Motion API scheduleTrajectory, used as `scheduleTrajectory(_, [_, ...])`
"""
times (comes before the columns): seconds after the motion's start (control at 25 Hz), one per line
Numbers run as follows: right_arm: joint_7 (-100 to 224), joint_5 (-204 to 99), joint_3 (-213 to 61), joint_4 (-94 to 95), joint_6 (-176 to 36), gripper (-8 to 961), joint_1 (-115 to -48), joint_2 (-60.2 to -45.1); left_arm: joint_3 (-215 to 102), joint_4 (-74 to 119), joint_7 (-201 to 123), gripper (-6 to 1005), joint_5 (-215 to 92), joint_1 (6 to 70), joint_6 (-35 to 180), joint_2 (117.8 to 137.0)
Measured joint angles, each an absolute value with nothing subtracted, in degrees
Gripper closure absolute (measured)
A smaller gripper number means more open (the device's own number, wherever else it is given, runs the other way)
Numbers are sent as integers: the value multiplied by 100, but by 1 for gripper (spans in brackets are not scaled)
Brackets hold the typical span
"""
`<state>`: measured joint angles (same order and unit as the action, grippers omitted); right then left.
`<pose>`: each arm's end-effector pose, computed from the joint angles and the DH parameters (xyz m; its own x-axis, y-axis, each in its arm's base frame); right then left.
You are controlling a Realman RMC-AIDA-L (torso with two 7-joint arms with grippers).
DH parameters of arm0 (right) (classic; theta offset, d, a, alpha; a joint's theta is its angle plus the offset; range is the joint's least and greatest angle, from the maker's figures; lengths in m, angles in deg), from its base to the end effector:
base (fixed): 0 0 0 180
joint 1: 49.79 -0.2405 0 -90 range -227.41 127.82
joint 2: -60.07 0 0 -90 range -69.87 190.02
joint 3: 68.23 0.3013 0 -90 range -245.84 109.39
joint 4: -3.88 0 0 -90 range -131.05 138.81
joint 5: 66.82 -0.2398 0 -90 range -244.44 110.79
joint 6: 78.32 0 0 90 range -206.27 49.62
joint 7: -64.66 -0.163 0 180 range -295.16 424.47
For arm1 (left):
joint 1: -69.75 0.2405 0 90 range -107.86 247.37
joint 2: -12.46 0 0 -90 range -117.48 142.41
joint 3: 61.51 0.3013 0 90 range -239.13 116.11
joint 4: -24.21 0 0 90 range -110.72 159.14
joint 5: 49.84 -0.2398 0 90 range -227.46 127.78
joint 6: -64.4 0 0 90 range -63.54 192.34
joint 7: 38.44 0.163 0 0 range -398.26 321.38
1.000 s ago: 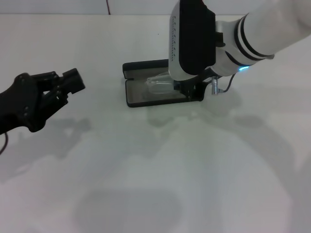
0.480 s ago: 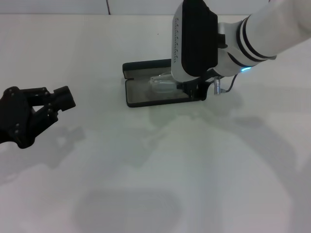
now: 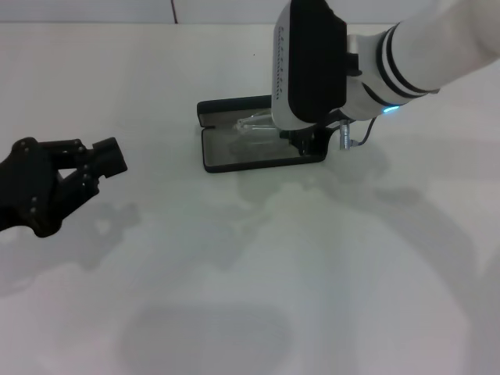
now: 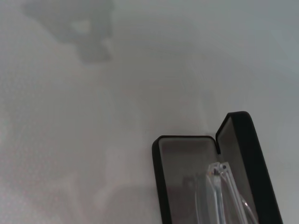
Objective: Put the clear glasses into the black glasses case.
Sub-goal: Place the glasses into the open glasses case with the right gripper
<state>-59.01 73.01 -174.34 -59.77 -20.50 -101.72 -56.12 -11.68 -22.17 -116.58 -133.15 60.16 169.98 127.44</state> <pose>0.0908 0.4590 -0.1361 0.9133 0.1841 0.3634 0.3052 -0.9000 -0.3112 -0.3338 0.2782 0.0441 0.6011 0.1931 0.7755 0.4478 -0.8851 -0.1266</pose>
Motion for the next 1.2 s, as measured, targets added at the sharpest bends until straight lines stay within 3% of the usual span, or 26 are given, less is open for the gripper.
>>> scheduleTrajectory(1.2, [-6027, 7238, -17835, -5756, -2638, 766, -10156, -5612, -1177, -2361, -11746, 859, -13773, 6010, 17013, 12752])
